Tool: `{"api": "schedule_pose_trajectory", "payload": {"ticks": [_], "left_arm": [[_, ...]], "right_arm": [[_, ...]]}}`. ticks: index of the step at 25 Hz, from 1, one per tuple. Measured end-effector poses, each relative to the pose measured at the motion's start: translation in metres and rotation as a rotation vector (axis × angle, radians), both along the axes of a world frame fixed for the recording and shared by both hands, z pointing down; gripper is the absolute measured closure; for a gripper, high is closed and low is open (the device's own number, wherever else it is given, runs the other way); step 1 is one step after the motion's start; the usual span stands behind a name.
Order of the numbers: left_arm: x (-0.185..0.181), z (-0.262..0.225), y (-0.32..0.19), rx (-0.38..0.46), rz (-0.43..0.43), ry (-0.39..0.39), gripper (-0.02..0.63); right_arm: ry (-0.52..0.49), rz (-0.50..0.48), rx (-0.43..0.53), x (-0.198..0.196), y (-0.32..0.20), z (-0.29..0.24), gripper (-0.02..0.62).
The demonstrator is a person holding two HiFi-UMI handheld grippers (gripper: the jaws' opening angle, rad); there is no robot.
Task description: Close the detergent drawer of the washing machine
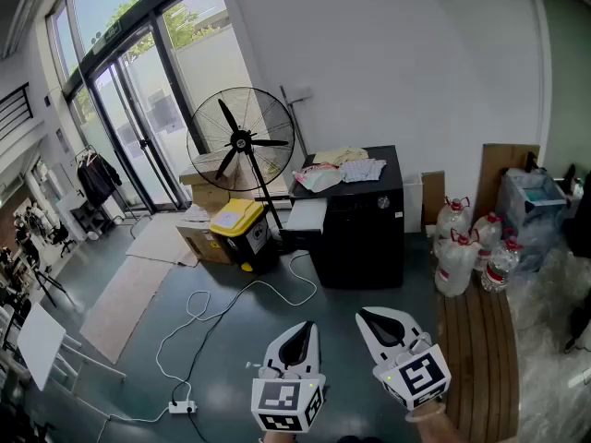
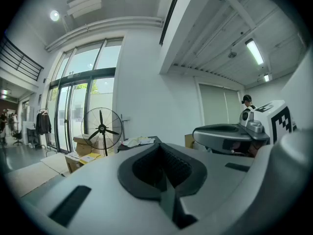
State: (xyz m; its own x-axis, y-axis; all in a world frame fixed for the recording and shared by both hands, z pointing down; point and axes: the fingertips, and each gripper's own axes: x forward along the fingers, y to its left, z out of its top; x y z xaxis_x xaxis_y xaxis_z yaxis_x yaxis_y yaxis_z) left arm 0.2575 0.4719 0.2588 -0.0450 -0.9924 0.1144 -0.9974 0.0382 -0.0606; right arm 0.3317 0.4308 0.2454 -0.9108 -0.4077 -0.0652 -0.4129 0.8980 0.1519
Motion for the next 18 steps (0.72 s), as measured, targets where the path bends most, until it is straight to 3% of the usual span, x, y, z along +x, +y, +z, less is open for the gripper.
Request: {"api": "schedule_pose_trajectory", "payload": {"ticks": [9,18], "left_arm": [[-0.005,0.007,-0.021,0.005,0.012,0.008,0.59],[-0.034,0.004,-0.046,0.018,0.027,0.02,0.589]], "right_arm": [[-0.012,0.014,-0.024,-0.01,-0.021,0.008,0.571],[-0.026,-0.008,-0.043,-0.039,-0.039,0.008,0.571]]}}
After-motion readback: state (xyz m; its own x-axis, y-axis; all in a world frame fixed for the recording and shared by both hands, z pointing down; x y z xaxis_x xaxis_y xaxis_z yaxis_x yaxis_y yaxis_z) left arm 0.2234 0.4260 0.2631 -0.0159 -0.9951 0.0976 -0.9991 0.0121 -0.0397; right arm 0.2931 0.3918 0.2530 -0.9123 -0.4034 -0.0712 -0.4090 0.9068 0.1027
